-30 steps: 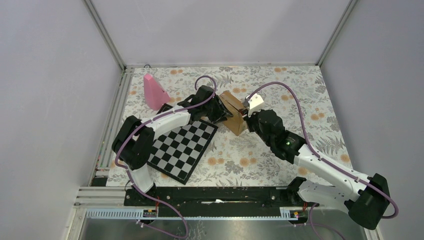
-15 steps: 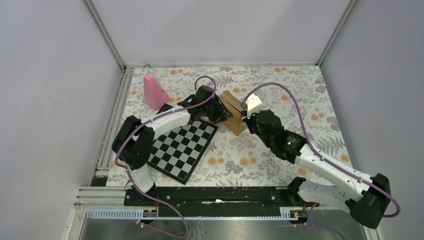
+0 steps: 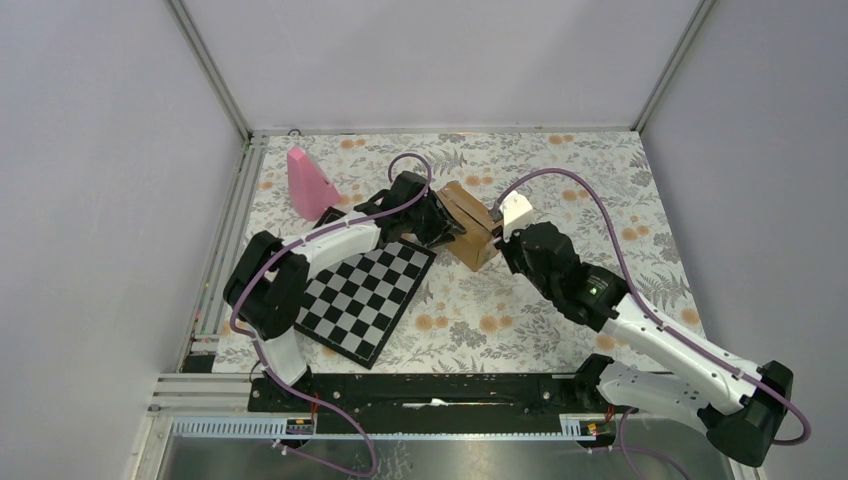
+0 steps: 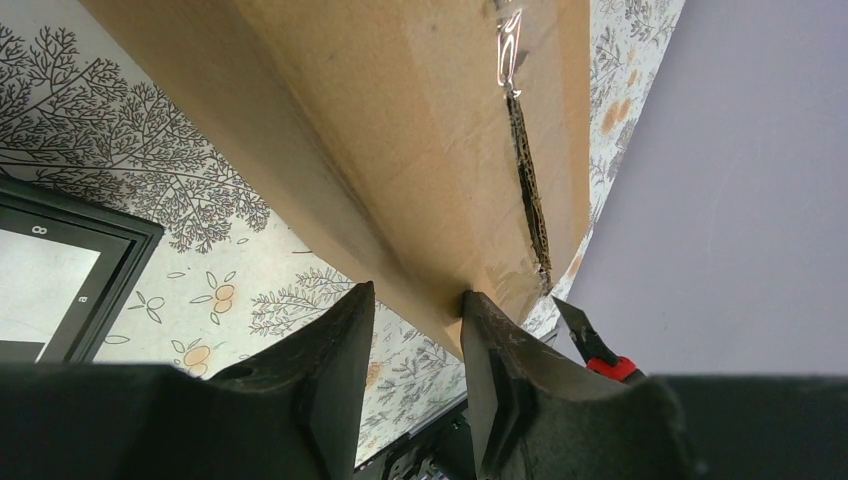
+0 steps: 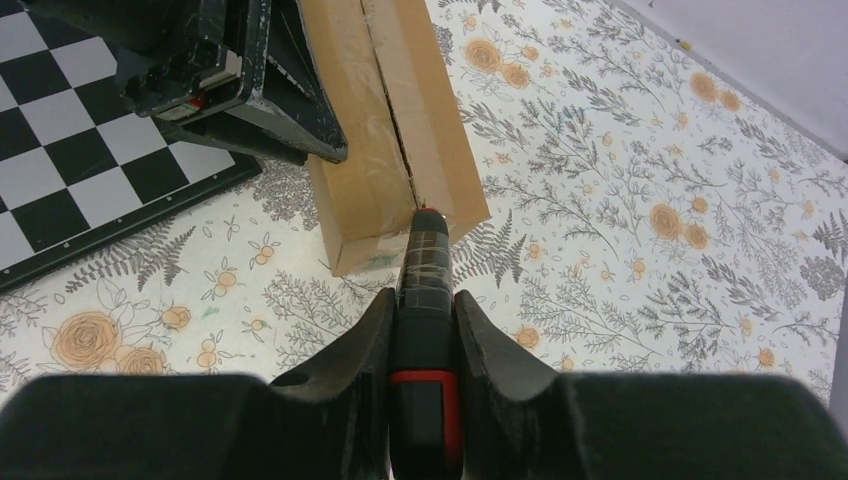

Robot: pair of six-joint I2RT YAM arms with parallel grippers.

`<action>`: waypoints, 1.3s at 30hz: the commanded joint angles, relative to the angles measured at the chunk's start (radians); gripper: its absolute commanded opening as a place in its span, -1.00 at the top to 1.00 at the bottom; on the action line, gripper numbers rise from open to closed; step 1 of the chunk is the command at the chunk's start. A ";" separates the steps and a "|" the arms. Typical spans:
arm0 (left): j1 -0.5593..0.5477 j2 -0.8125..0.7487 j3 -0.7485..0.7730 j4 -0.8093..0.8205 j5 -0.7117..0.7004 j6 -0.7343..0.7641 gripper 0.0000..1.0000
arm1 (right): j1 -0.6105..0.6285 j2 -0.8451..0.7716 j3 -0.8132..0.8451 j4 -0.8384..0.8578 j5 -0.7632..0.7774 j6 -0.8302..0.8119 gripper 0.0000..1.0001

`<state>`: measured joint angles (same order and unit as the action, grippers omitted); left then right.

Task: Unpack the express box
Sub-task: Cut the express box at the center of the board.

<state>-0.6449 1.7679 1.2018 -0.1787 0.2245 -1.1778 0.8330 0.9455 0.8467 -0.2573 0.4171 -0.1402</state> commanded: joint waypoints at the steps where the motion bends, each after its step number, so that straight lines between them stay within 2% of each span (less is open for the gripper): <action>1: 0.022 0.041 -0.056 -0.150 -0.112 0.027 0.24 | 0.005 -0.039 0.048 0.038 -0.028 0.014 1.00; 5: 0.022 0.047 -0.053 -0.150 -0.110 0.029 0.25 | 0.011 -0.006 0.069 0.094 -0.059 -0.009 1.00; 9: 0.022 0.055 -0.040 -0.171 -0.111 0.044 0.25 | 0.015 0.075 0.100 0.092 -0.051 -0.055 1.00; 17: 0.029 0.078 0.017 -0.232 -0.114 0.094 0.25 | 0.015 0.129 0.143 0.073 -0.043 -0.110 1.00; 31: 0.033 0.079 0.027 -0.240 -0.116 0.096 0.25 | 0.015 0.172 0.151 0.059 -0.058 -0.134 1.00; 39: 0.036 0.077 0.017 -0.243 -0.118 0.078 0.25 | 0.026 0.184 0.164 0.009 0.007 -0.151 1.00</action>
<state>-0.6415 1.7844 1.2507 -0.2459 0.2321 -1.1343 0.8436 1.1286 0.9554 -0.2352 0.3771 -0.2638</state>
